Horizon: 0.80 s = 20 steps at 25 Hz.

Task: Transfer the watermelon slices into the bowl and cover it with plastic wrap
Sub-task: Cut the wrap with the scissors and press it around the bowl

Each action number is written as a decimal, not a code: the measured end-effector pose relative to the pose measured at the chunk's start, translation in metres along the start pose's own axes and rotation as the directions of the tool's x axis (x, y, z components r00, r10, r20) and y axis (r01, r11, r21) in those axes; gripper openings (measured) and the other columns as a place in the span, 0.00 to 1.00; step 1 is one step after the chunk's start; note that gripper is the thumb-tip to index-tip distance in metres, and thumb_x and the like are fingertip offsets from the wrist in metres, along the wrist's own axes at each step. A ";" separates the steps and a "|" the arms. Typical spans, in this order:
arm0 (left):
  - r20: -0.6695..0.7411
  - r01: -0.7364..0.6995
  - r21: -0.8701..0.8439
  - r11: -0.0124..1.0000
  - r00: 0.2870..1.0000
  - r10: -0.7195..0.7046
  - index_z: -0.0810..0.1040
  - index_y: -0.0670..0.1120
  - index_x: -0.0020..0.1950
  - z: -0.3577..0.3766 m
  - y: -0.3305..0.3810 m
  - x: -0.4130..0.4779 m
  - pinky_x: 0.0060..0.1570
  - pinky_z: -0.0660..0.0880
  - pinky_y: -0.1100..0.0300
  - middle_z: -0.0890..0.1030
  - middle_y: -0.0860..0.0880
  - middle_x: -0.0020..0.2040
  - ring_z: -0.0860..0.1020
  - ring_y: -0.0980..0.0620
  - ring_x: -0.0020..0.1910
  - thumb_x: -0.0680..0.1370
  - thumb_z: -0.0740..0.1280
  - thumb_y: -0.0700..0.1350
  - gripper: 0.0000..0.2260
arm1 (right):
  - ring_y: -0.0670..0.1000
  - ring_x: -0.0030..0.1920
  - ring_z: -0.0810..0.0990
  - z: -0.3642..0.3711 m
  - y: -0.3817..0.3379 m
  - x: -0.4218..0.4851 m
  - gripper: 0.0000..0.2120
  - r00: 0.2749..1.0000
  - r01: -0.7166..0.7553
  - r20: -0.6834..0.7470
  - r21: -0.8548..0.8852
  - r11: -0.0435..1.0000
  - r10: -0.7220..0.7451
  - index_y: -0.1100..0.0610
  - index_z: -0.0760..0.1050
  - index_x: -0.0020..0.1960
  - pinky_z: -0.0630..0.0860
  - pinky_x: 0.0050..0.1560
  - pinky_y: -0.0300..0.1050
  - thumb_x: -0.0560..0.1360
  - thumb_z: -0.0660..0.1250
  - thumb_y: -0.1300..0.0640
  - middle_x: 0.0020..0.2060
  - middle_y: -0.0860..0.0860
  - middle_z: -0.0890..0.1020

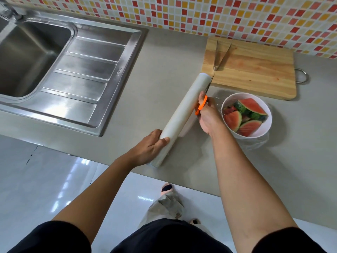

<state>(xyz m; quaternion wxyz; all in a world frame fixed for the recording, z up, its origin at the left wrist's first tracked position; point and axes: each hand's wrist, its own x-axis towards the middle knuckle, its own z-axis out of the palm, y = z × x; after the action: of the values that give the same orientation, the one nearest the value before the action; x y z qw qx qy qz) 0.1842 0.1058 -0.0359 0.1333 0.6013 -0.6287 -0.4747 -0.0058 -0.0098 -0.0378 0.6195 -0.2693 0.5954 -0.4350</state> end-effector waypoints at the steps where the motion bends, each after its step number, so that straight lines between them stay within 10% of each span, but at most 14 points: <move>1: 0.002 0.001 0.006 1.000 1.000 -0.001 0.67 0.50 0.54 -0.002 0.000 0.000 0.40 0.66 0.66 0.72 0.54 0.47 0.71 0.61 0.44 0.74 0.52 0.62 0.19 | 0.43 0.29 0.67 0.000 0.000 0.001 0.12 1.000 0.007 0.000 0.016 1.000 -0.007 0.51 0.66 0.42 0.63 0.35 0.37 0.77 0.60 0.43 0.30 0.46 0.69; 10: -0.124 0.055 -0.054 0.997 0.990 -0.061 0.68 0.48 0.51 -0.019 -0.002 -0.003 0.38 0.66 0.63 0.71 0.54 0.44 0.70 0.59 0.41 0.74 0.53 0.61 0.18 | 0.46 0.31 0.69 0.015 0.004 0.002 0.13 0.998 0.043 -0.036 -0.180 0.983 -0.050 0.51 0.64 0.39 0.64 0.37 0.40 0.76 0.63 0.46 0.29 0.46 0.71; 15: -0.361 0.153 0.018 0.988 0.923 -0.136 0.68 0.43 0.51 -0.025 0.013 0.035 0.34 0.66 0.63 0.72 0.45 0.52 0.70 0.49 0.46 0.78 0.58 0.56 0.15 | 0.60 0.50 0.78 0.028 0.027 -0.017 0.13 0.977 0.071 -0.079 -0.761 0.645 -0.200 0.61 0.73 0.51 0.71 0.47 0.48 0.75 0.64 0.51 0.48 0.59 0.81; 20: -0.456 0.233 0.250 0.940 0.885 -0.098 0.68 0.35 0.56 -0.033 0.017 0.047 0.56 0.64 0.51 0.70 0.37 0.56 0.68 0.39 0.57 0.79 0.59 0.50 0.17 | 0.62 0.52 0.77 0.044 0.025 -0.031 0.14 0.969 0.078 -0.027 -0.908 0.412 -0.244 0.65 0.75 0.50 0.70 0.46 0.49 0.74 0.64 0.53 0.49 0.63 0.80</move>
<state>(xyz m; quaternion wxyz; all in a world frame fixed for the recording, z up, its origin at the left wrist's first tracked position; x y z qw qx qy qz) 0.1861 0.0469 -0.0251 0.1373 0.7572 -0.5928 -0.2374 0.0448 0.0205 -0.0369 0.2863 -0.5794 0.7525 -0.1268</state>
